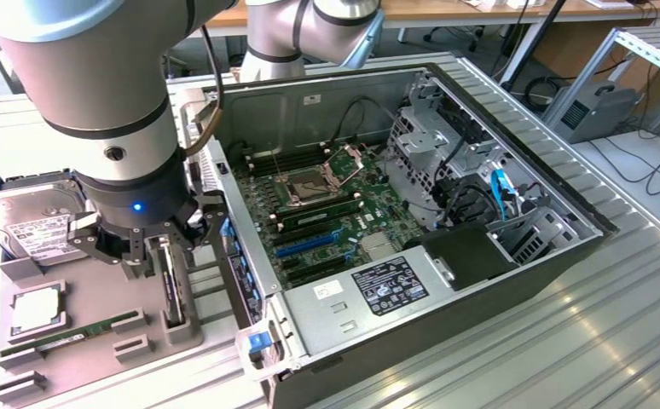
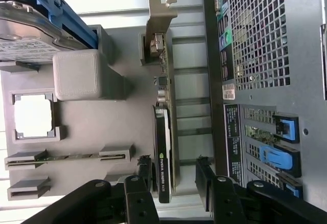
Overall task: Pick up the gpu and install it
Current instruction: 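Pick up the gpu and move the gpu toward the slot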
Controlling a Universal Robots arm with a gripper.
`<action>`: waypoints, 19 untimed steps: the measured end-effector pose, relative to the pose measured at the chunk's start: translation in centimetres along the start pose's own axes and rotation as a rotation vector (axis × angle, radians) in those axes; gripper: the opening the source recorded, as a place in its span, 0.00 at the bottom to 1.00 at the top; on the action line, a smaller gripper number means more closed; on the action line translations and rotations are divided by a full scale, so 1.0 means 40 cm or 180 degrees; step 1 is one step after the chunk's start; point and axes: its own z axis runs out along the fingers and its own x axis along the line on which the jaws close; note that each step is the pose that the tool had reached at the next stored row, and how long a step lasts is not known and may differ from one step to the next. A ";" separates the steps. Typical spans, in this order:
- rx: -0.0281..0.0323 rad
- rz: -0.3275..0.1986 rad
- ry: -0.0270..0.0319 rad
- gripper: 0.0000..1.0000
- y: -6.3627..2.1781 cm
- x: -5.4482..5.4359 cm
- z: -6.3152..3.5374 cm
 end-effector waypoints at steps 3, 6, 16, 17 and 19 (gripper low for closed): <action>0.0000 0.0000 0.0000 0.48 0.012 0.001 0.006; 0.0000 0.0000 0.0000 0.48 0.015 0.001 0.010; 0.0000 0.0000 0.0000 0.48 0.038 0.006 0.031; 0.0000 0.0000 0.0000 0.48 0.041 0.007 0.033; 0.0000 0.0000 0.0000 0.48 0.046 0.010 0.036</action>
